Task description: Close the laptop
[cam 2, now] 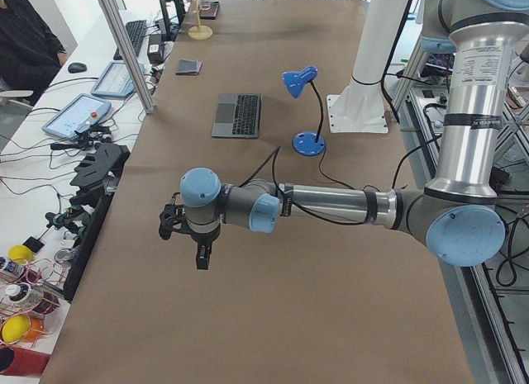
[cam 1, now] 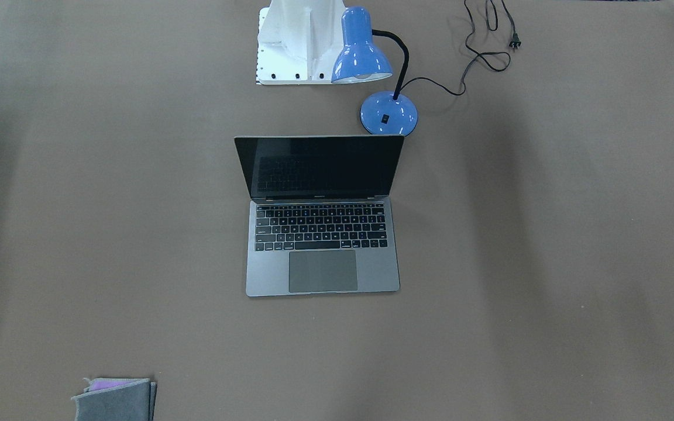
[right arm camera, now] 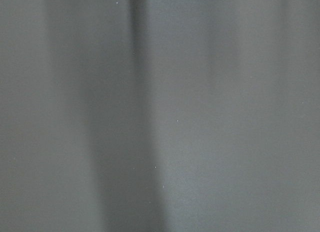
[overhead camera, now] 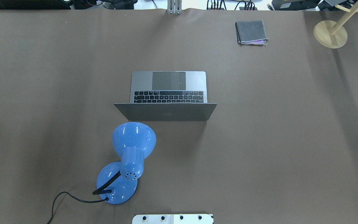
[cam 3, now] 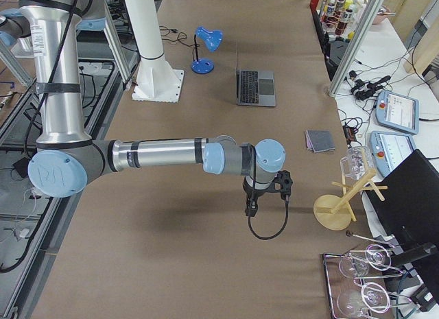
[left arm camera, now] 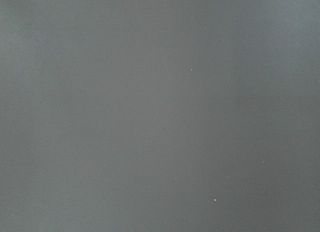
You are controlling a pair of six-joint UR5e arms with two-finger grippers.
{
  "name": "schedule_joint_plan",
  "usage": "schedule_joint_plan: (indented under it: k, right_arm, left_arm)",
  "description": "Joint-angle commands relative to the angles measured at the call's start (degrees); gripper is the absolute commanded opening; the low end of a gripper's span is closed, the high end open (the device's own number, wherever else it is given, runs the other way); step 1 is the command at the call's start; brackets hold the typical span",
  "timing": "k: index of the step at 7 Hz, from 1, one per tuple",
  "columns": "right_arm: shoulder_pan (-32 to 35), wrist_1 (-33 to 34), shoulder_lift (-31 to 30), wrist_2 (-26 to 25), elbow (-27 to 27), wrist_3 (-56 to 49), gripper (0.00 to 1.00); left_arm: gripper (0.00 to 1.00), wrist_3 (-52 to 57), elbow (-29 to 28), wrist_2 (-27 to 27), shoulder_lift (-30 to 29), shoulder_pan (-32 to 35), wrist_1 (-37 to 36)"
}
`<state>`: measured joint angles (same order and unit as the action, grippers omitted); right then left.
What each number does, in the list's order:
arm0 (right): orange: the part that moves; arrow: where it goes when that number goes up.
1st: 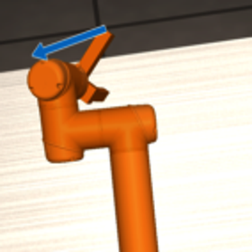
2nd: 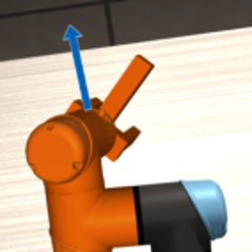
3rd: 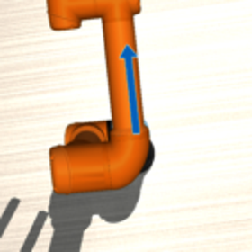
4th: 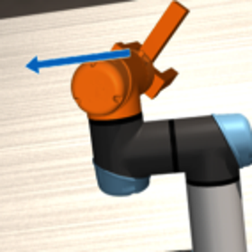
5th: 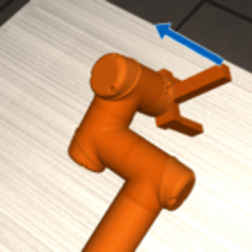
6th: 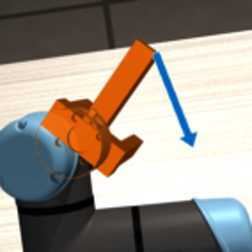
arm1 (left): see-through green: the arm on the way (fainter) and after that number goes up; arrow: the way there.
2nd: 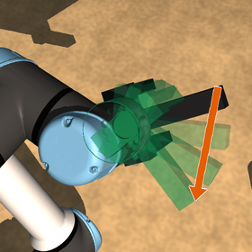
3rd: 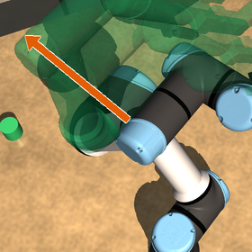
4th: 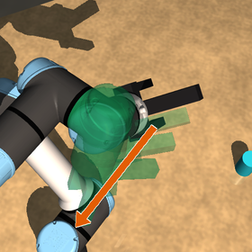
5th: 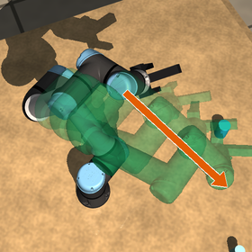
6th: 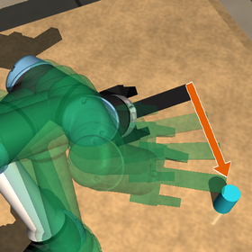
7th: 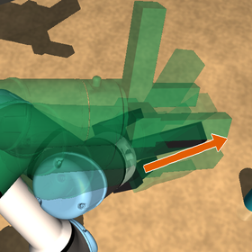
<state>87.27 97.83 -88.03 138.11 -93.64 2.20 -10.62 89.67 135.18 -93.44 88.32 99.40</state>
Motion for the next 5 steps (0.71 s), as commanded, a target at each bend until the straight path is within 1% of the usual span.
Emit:
schedule_joint_plan:
  k: [1,3,5]
  right_arm:
    - [0.53,0.26,0.40,0.57,-0.32,-0.09,1.00]
    - [0.53,0.17,0.58,-0.12,-0.32,-0.09,1.00]
    - [0.53,0.17,0.58,0.22,-0.49,-0.09,1.00]
  left_arm:
    - [0.98,0.08,-0.02,0.00,0.01,0.01,-0.09]
    - [0.98,0.08,-0.02,0.00,0.01,0.01,0.00]
    - [0.98,0.25,-0.02,0.00,0.01,0.01,0.00]
